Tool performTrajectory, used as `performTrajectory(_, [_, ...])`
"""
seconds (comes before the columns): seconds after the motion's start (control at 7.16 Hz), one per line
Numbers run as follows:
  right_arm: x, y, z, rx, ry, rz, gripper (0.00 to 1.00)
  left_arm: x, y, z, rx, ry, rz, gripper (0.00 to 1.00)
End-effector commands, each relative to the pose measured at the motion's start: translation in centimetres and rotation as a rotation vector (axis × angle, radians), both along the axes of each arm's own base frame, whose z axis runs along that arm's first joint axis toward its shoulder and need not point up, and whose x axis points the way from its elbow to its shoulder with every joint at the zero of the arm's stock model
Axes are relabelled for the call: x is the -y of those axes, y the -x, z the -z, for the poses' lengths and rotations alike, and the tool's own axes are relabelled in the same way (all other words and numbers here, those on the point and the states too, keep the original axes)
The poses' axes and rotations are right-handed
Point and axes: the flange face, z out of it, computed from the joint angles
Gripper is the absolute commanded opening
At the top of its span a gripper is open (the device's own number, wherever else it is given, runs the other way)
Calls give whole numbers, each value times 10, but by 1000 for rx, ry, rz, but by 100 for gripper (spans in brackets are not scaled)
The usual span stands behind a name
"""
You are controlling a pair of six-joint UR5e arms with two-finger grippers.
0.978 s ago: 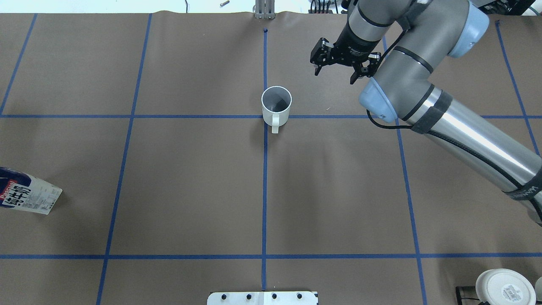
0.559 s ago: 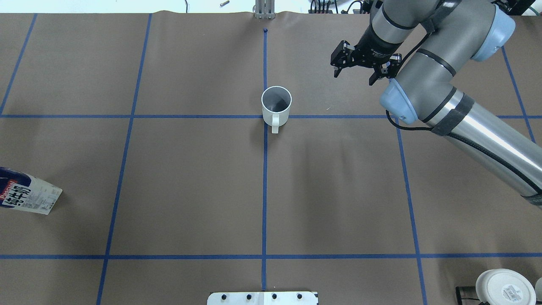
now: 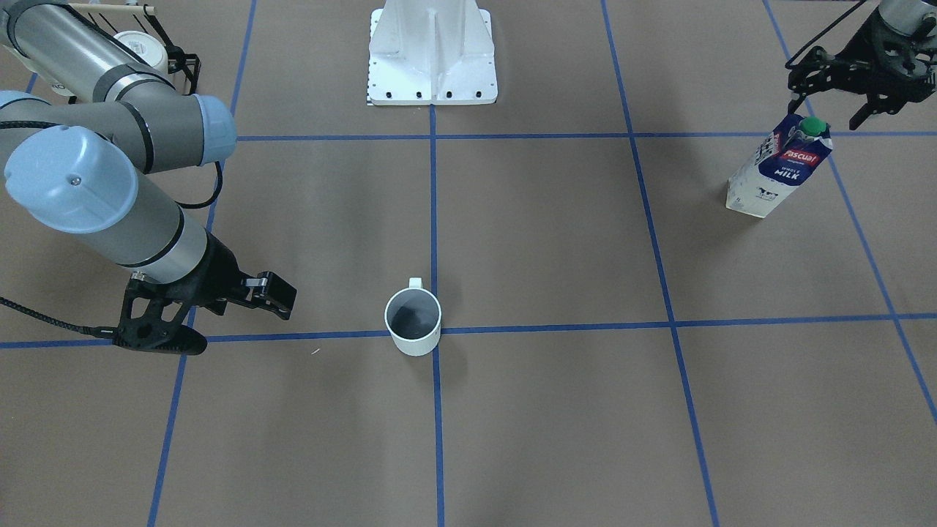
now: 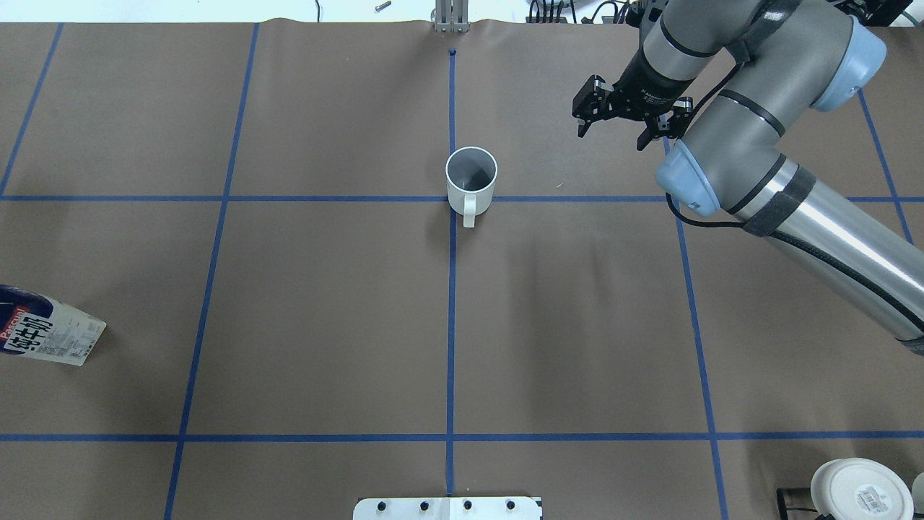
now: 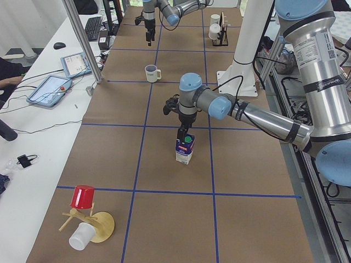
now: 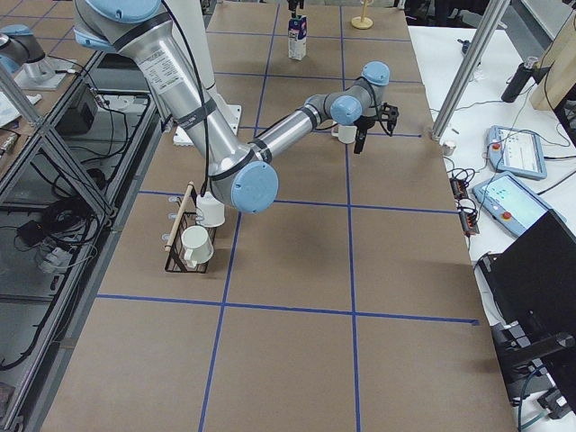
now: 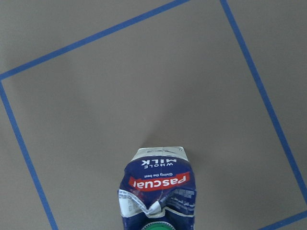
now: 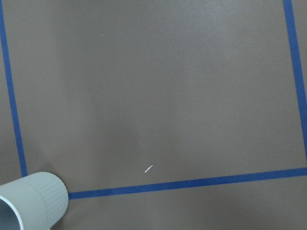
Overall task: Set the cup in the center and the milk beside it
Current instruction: 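Grasp the Pascual milk carton with the left gripper and lift it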
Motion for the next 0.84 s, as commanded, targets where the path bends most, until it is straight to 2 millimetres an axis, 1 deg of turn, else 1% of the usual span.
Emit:
performTrajectory(0.0, [-3, 2, -10, -11, 6, 1, 100, 2, -3, -12, 11, 19, -6, 98])
performTrajectory(0.28, [-3, 2, -10, -9, 2, 2, 100, 7, -9, -22, 18, 35, -13, 98])
performTrajectory(0.56, [-3, 2, -11, -8, 5, 4, 100, 9, -17, -33, 1, 12, -24, 98])
performTrajectory(0.7, [-4, 1, -14, -10, 9, 5, 100, 8, -21, -34, 0, 16, -33, 98])
